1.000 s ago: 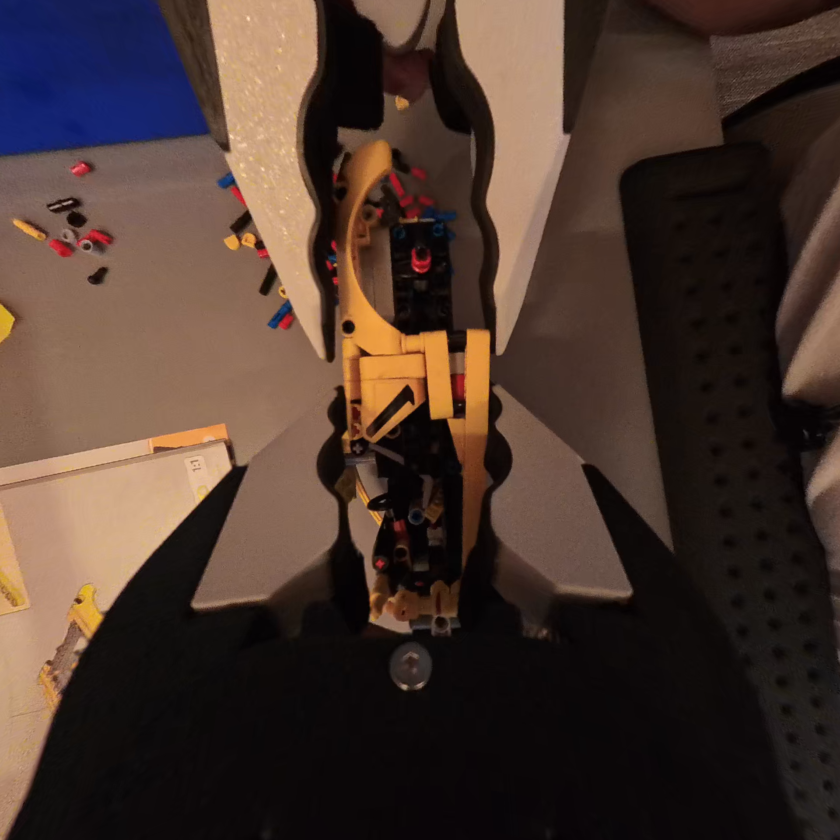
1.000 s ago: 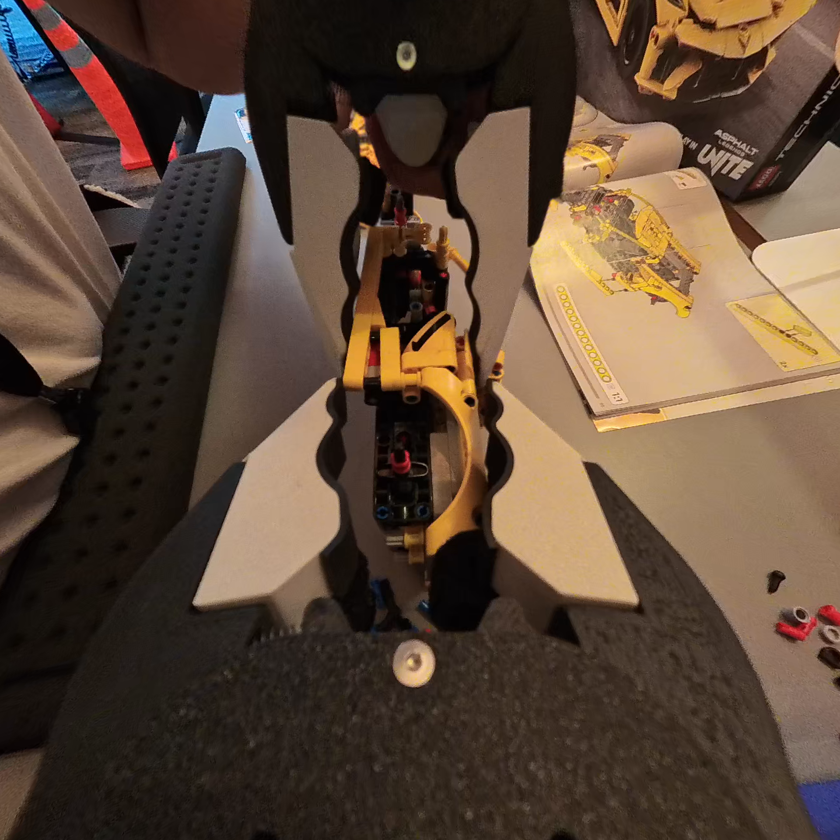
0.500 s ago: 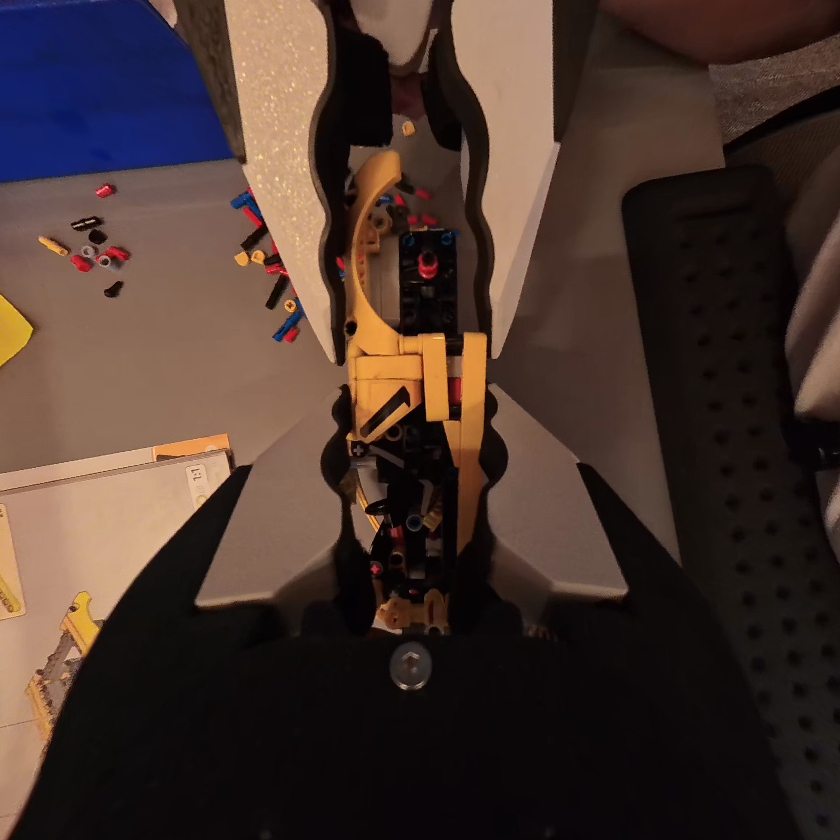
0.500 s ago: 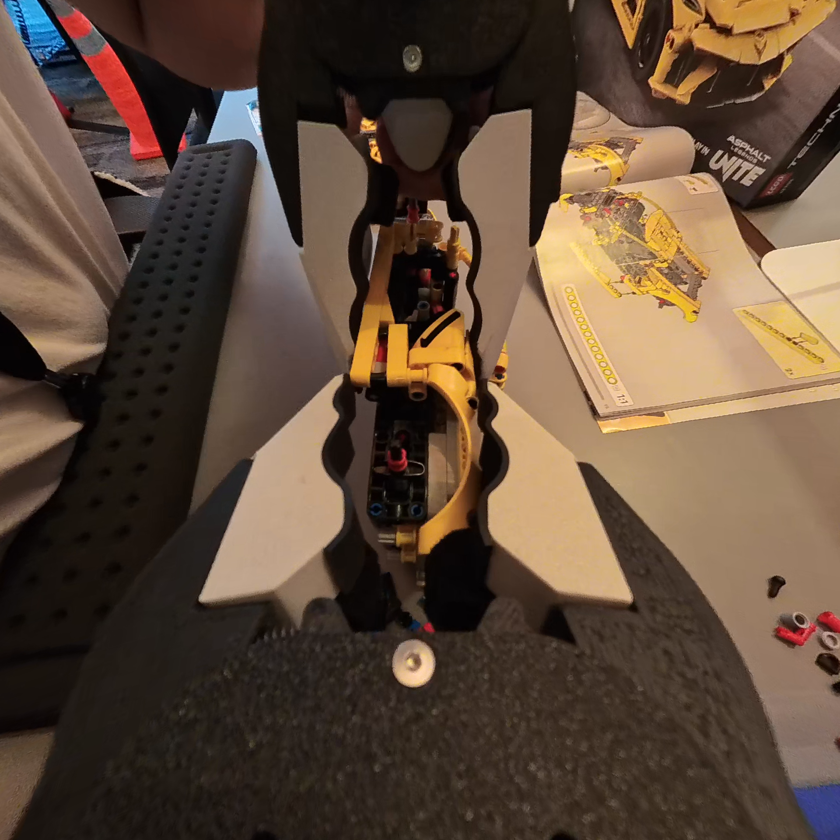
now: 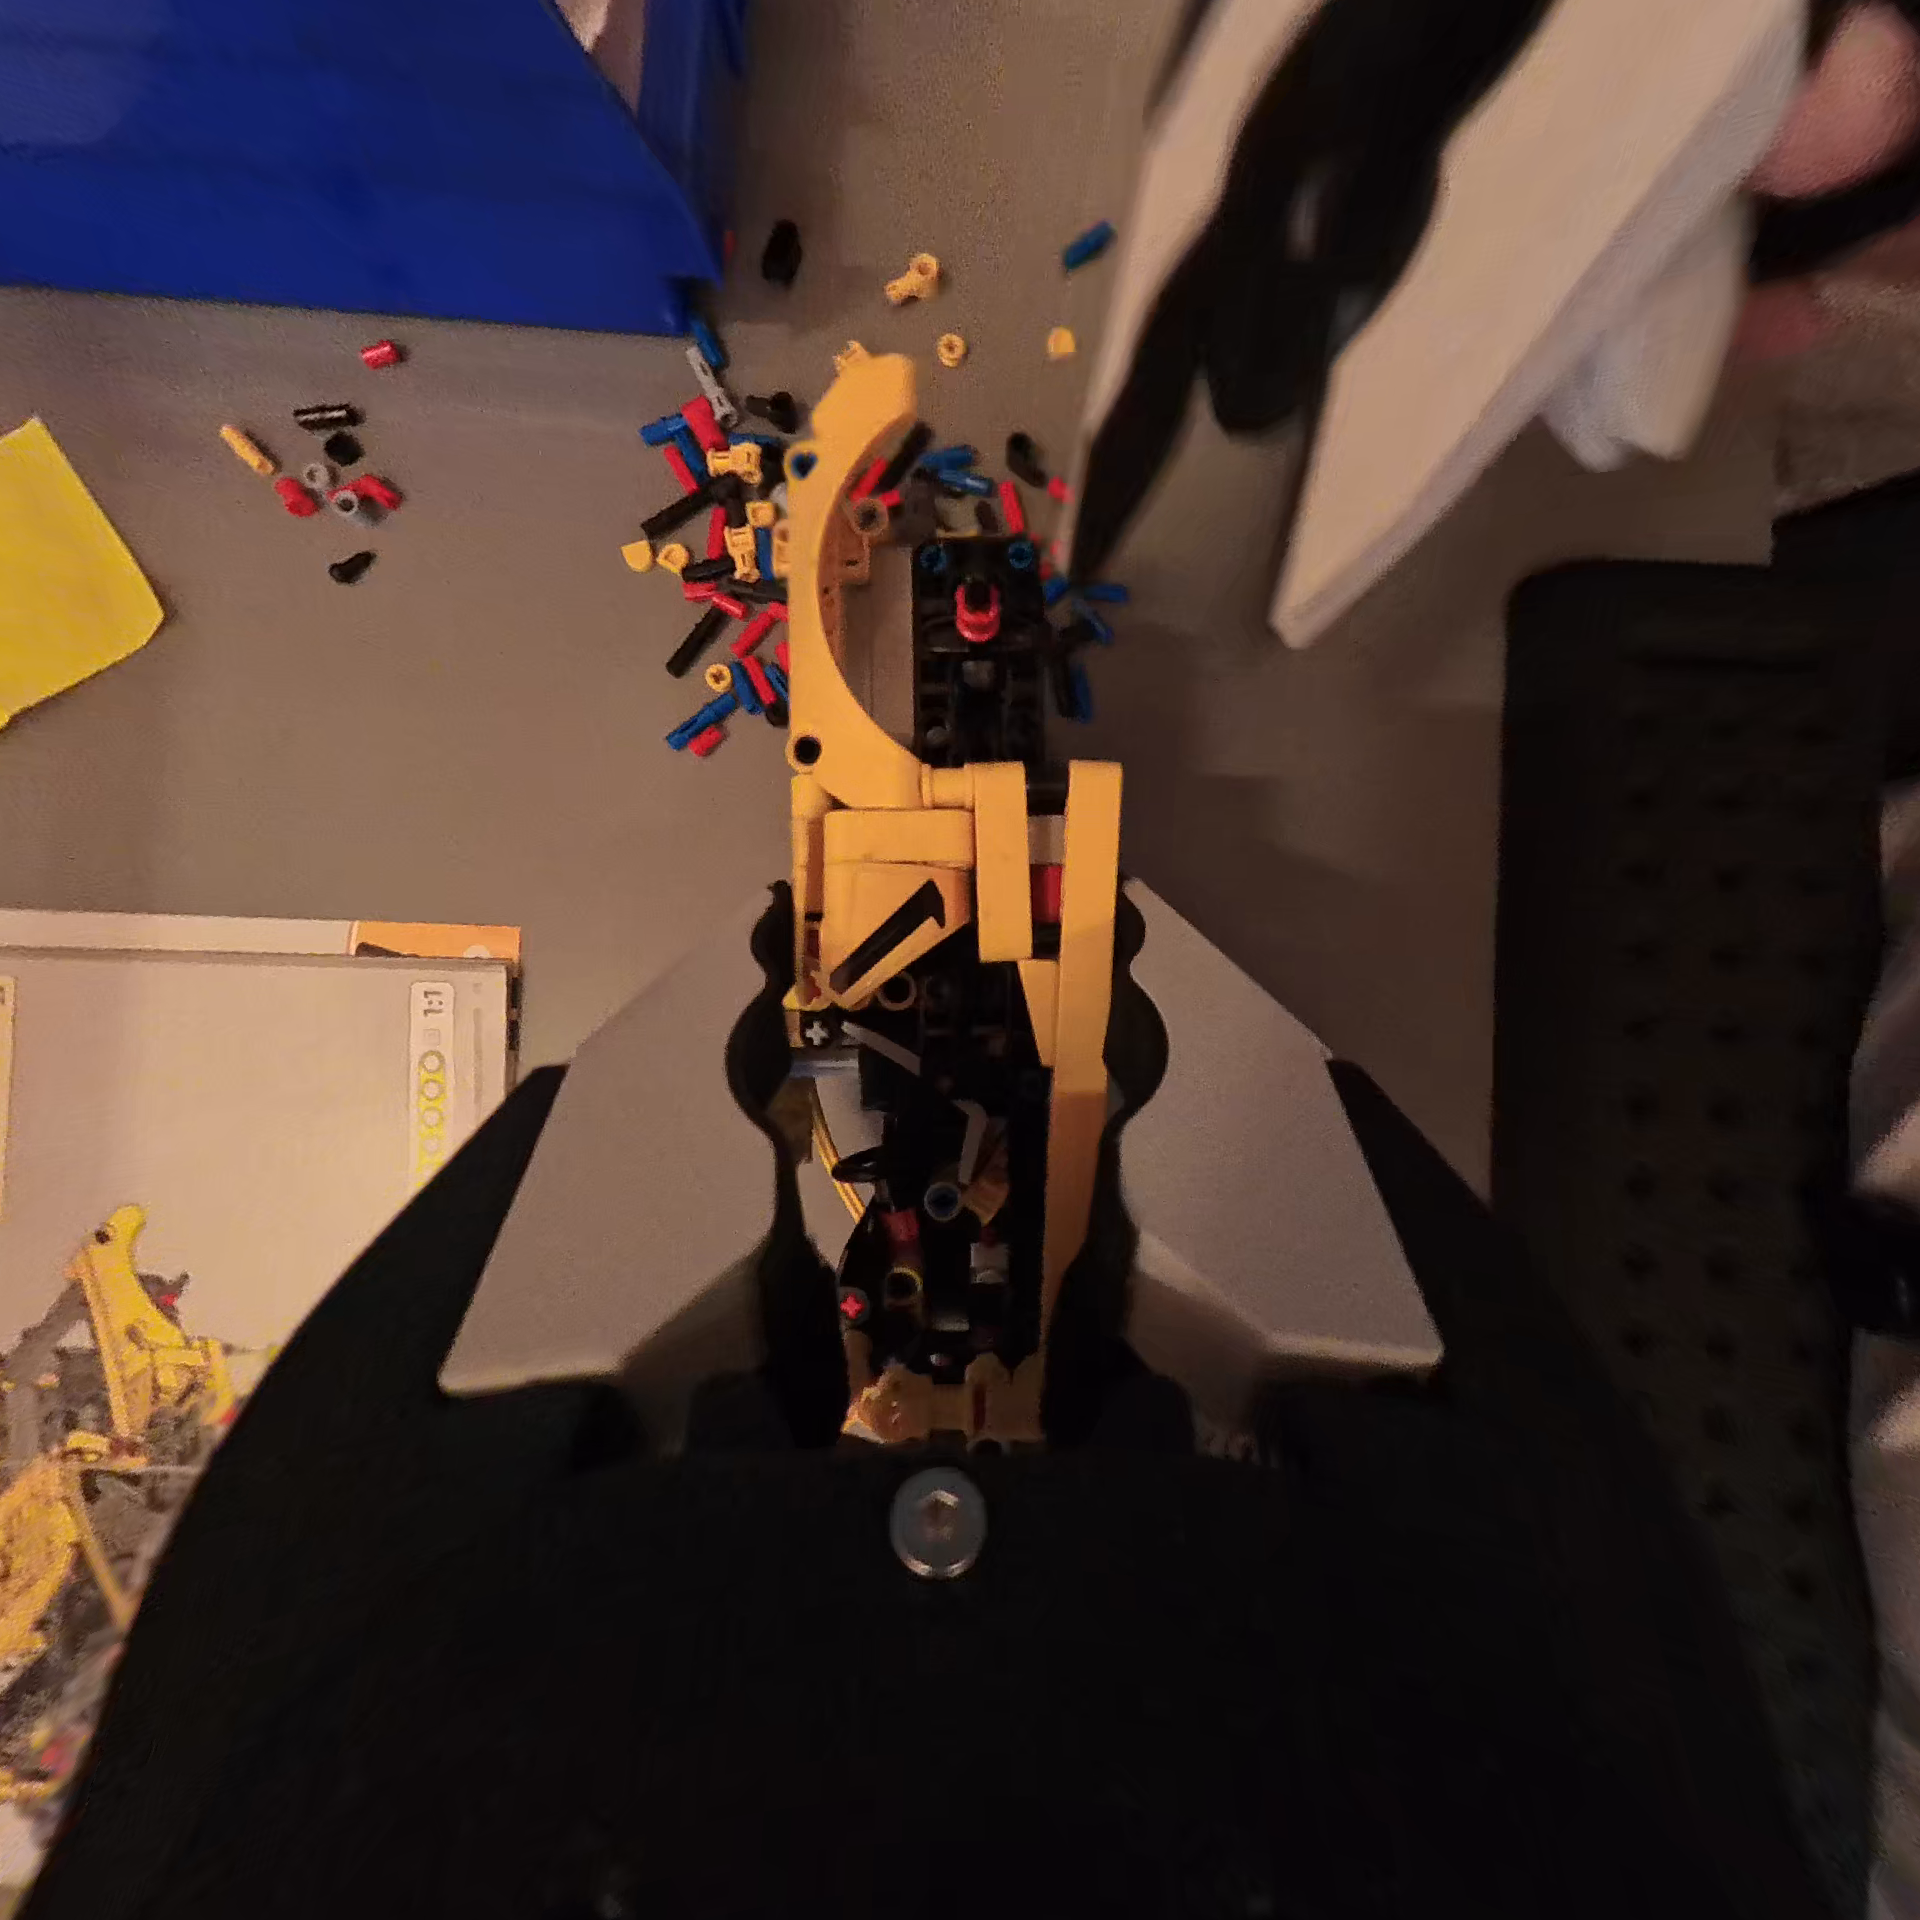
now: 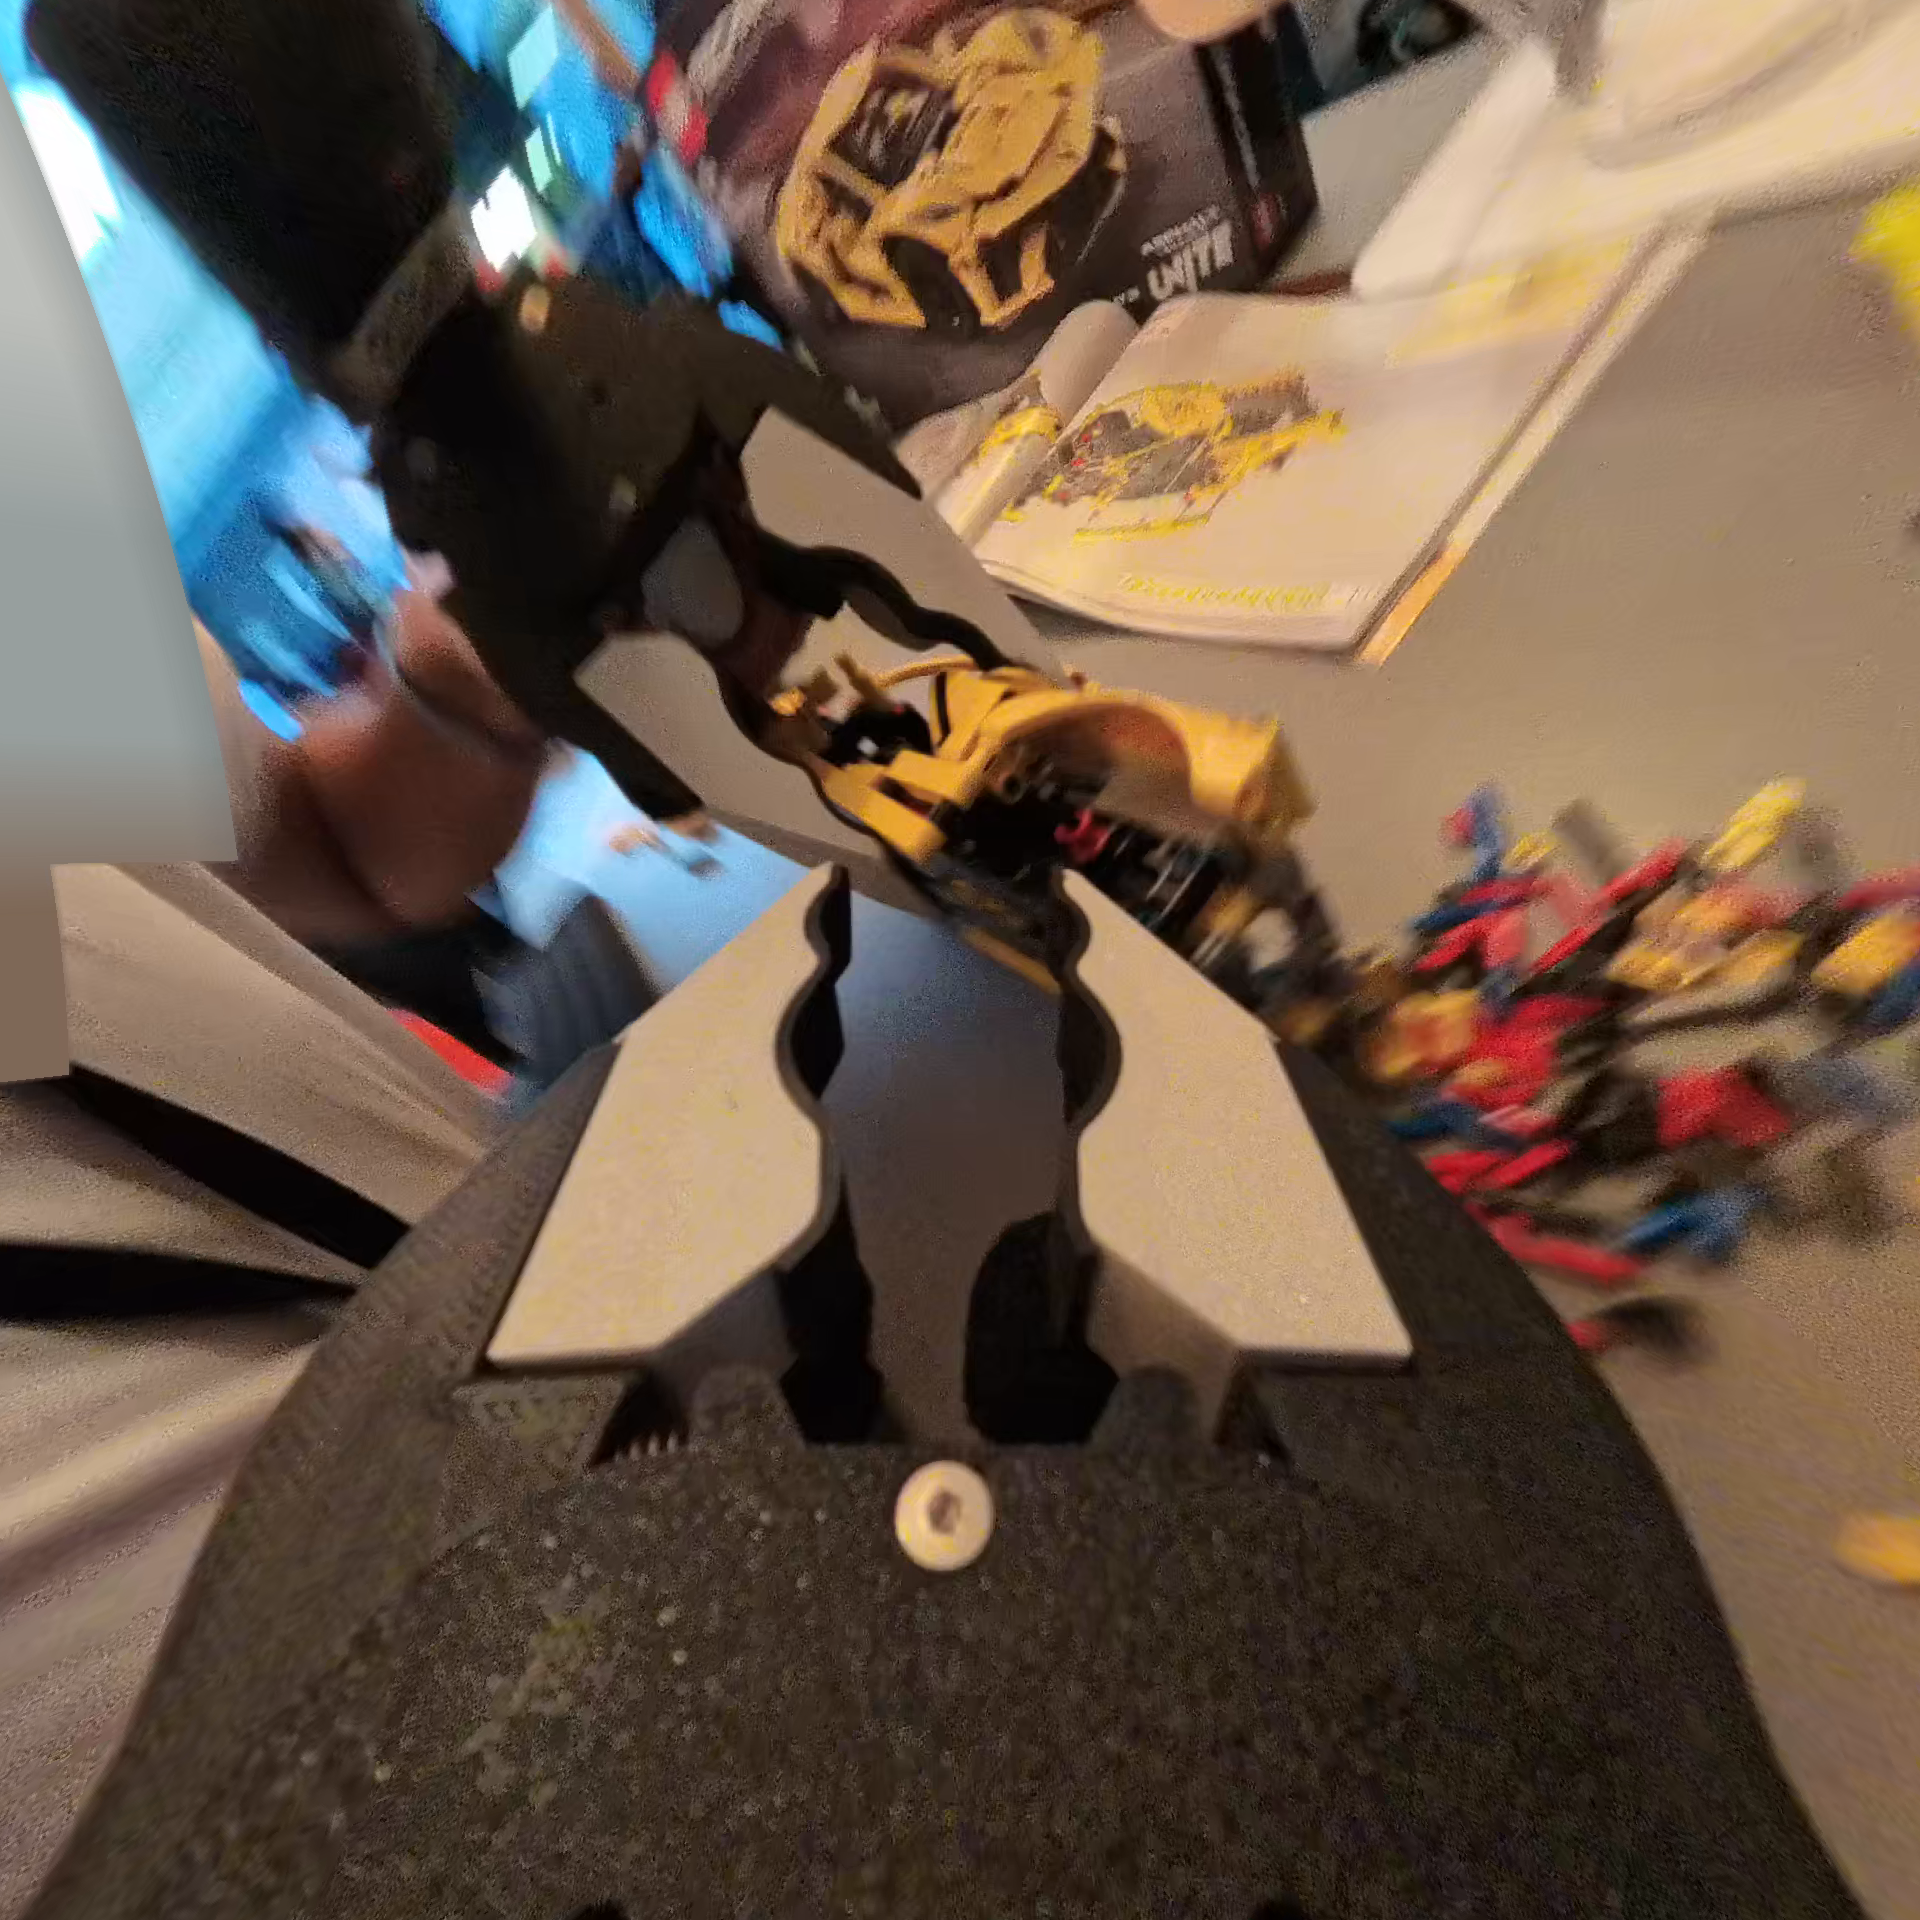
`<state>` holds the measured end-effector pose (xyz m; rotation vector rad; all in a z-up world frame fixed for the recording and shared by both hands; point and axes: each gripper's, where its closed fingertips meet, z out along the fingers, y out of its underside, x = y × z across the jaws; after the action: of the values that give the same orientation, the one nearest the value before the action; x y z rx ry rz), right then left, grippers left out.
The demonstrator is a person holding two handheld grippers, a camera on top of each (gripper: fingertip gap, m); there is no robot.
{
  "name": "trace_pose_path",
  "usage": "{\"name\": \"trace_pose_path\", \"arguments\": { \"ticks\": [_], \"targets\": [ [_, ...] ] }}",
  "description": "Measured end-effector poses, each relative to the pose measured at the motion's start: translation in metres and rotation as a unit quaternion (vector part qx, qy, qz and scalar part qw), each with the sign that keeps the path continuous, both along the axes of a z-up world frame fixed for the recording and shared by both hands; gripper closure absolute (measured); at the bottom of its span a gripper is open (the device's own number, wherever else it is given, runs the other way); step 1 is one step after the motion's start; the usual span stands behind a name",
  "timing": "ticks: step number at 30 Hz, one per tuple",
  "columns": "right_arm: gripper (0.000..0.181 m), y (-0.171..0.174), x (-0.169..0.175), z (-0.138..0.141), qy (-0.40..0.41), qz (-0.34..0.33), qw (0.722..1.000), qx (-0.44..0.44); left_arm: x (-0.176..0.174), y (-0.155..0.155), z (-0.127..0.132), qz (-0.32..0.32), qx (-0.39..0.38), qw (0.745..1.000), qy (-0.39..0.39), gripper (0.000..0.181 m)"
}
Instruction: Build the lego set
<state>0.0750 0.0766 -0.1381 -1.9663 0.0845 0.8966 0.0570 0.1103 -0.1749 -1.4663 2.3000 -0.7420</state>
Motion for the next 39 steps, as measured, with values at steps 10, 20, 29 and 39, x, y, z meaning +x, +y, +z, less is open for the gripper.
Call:
{"name": "trace_pose_path", "arguments": {
  "ticks": [10, 20, 29, 39],
  "targets": [
    [0.168, 0.012, -0.025, -0.005, 0.369, -0.017, 0.927, -0.066, 0.003, -0.004, 0.0, 0.029, 0.011, 0.999, -0.011, 0.122],
    [0.175, 0.015, -0.024, -0.007, 0.195, -0.021, 0.976, -0.091, 0.005, -0.003, -0.001, 0.023, 0.002, 1.0, -0.012, 0.123],
    [0.176, 0.008, -0.028, -0.008, 0.248, 0.003, 0.965, -0.086, 0.003, -0.01, 0.0, -0.017, 0.018, 0.999, -0.029, 0.12],
    [0.175, 0.007, -0.027, -0.008, 0.422, 0.003, 0.901, -0.094, 0.016, -0.02, 0.004, -0.078, 0.046, 0.995, -0.044, 0.118]
  ]
}}
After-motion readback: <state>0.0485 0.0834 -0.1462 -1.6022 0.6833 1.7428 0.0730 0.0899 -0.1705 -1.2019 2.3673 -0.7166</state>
